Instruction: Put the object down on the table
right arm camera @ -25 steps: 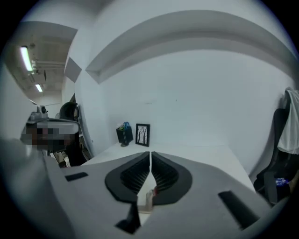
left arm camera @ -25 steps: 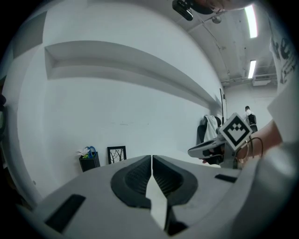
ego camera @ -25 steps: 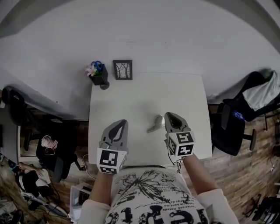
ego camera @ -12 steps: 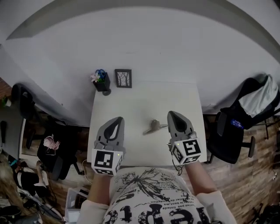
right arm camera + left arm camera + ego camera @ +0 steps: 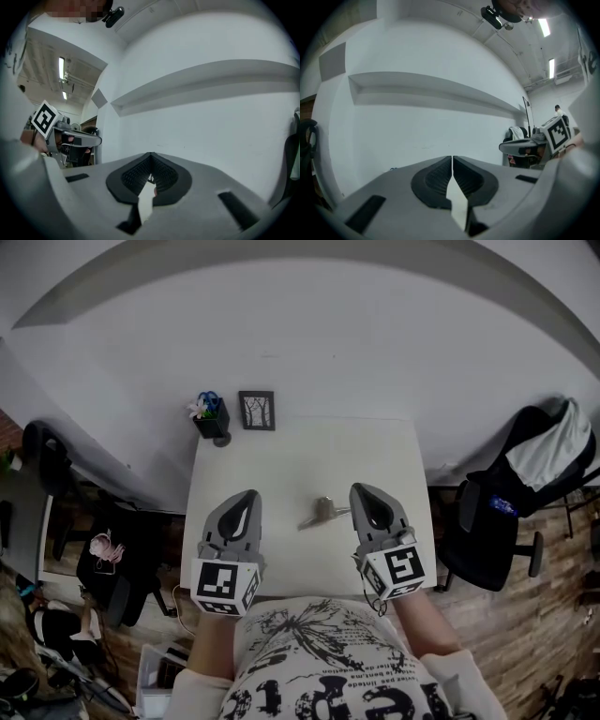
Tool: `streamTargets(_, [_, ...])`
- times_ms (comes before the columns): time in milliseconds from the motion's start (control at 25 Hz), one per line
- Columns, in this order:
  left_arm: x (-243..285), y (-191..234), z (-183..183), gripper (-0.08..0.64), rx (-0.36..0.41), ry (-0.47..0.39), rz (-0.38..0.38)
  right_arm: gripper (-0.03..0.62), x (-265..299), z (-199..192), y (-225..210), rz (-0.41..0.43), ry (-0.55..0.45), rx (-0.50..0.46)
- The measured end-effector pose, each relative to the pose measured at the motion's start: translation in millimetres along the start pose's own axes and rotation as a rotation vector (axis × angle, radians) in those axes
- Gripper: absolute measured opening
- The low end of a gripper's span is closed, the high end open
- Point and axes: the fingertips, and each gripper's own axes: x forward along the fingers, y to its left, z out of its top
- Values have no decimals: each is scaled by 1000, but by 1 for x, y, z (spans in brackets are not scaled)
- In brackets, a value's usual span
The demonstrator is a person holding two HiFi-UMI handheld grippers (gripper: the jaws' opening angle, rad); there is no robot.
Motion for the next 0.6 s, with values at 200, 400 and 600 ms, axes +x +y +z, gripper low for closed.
streamTargets(200, [5,-3,-1,12,-2,8,0,-9,1,5,1,9,1,-26])
streamTargets(400, [9,-3,-1,12,-3,4,9,-11,4,5,0,14,-1,-24])
streamTargets(600, [12,-8,-4,12,6,11,-6,-11,5,6,1,20,-8,-32])
